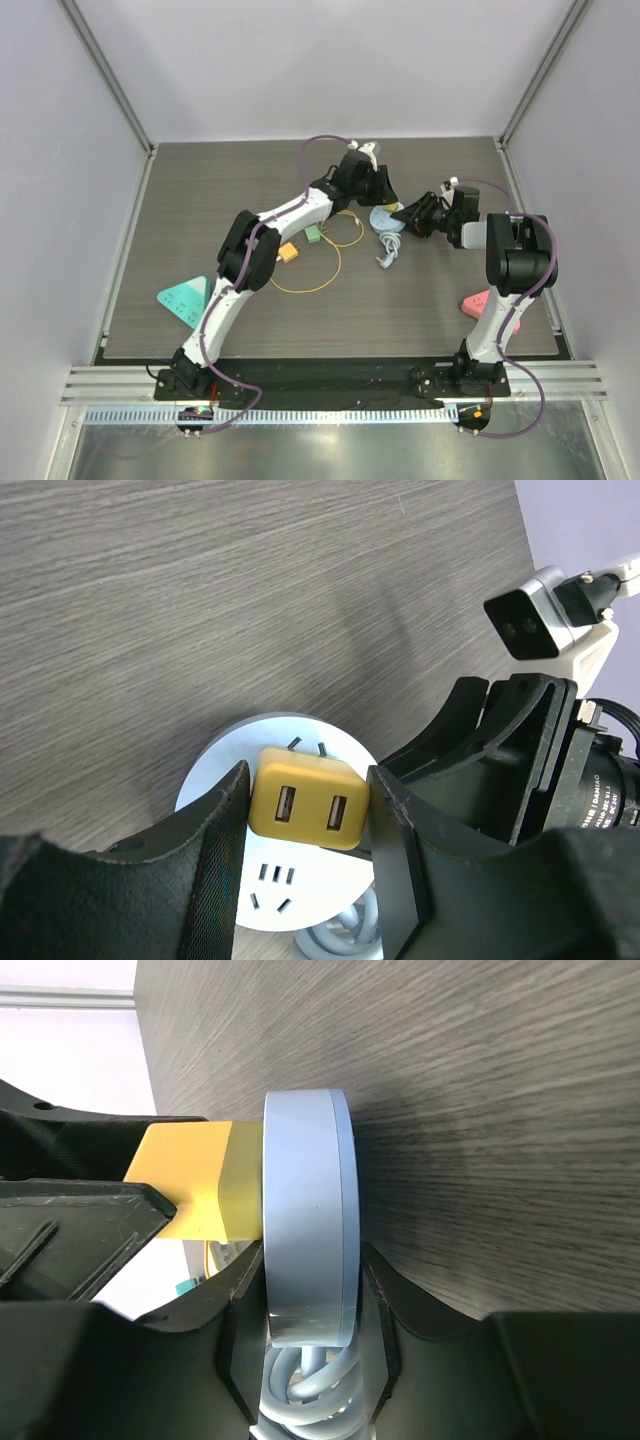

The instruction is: Pull the plug off the socket

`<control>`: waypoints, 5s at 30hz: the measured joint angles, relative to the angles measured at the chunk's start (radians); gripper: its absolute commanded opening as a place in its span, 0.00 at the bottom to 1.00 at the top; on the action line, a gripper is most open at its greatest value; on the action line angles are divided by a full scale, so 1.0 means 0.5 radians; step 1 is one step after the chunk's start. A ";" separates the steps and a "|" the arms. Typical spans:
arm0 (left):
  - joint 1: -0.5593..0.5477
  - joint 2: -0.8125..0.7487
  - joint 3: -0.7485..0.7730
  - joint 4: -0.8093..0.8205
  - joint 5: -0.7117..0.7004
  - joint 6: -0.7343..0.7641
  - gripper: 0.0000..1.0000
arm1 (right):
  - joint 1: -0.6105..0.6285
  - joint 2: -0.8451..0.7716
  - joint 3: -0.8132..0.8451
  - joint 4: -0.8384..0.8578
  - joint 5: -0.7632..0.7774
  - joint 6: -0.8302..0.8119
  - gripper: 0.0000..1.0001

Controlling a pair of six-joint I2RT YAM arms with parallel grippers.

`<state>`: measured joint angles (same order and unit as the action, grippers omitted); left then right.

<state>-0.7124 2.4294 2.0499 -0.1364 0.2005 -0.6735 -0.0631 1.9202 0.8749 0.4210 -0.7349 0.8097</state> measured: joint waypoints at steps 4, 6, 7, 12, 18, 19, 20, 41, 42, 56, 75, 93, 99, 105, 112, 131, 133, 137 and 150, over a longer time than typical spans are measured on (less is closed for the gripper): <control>-0.011 -0.014 -0.002 -0.025 -0.052 0.047 0.00 | 0.000 0.001 0.008 -0.008 0.008 -0.007 0.01; -0.031 -0.034 -0.007 -0.060 -0.112 0.089 0.00 | 0.000 0.001 0.008 -0.021 0.005 -0.010 0.01; -0.035 -0.043 -0.019 -0.064 -0.129 0.094 0.00 | 0.000 0.001 0.008 -0.028 -0.002 -0.014 0.01; 0.004 -0.097 -0.145 0.018 -0.061 -0.018 0.00 | 0.006 0.001 0.014 -0.050 -0.024 -0.028 0.01; -0.013 -0.141 -0.199 0.012 -0.118 -0.008 0.00 | 0.024 0.001 0.034 -0.086 -0.021 -0.048 0.01; -0.013 -0.154 -0.221 0.021 -0.132 -0.010 0.00 | 0.024 0.001 0.034 -0.095 -0.027 -0.051 0.01; -0.011 -0.165 -0.238 0.027 -0.134 -0.017 0.00 | 0.024 0.001 0.035 -0.105 -0.036 -0.054 0.01; -0.037 -0.241 -0.297 -0.059 -0.288 -0.050 0.00 | 0.044 0.008 0.061 -0.171 -0.078 -0.095 0.01; -0.037 -0.242 -0.297 -0.062 -0.289 -0.049 0.00 | 0.044 0.009 0.061 -0.172 -0.079 -0.096 0.01; -0.051 -0.261 -0.281 -0.128 -0.314 0.018 0.00 | 0.048 0.009 0.068 -0.204 -0.105 -0.108 0.01; -0.028 -0.322 -0.209 -0.301 -0.323 0.170 0.81 | 0.031 0.009 0.077 -0.197 -0.064 -0.092 0.01; 0.042 0.031 0.481 -0.677 0.188 0.474 0.77 | 0.020 0.009 0.083 -0.186 -0.046 -0.093 0.01; 0.047 0.085 0.423 -0.796 0.193 0.564 0.79 | 0.023 0.009 0.092 -0.192 -0.043 -0.095 0.01; 0.052 0.085 0.418 -0.798 0.191 0.579 0.68 | 0.024 0.009 0.095 -0.195 -0.037 -0.095 0.01; 0.052 0.088 0.406 -0.770 0.201 0.559 0.71 | 0.024 0.009 0.098 -0.201 -0.038 -0.098 0.01; 0.048 0.117 0.407 -0.683 0.228 0.418 0.21 | 0.023 0.009 0.103 -0.207 -0.043 -0.133 0.41; 0.047 0.117 0.407 -0.679 0.227 0.418 0.19 | 0.023 0.005 0.103 -0.211 -0.043 -0.146 0.46; 0.037 0.117 0.403 -0.680 0.202 0.420 0.14 | 0.024 -0.014 0.101 -0.252 -0.002 -0.201 0.50; 0.028 0.028 0.189 -0.475 0.188 0.394 0.00 | 0.018 -0.024 0.091 -0.259 -0.016 -0.178 0.01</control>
<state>-0.6983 2.4435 2.1445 -0.3737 0.2943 -0.4767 -0.0544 1.9083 0.9203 0.2913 -0.7429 0.7208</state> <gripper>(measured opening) 0.456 0.367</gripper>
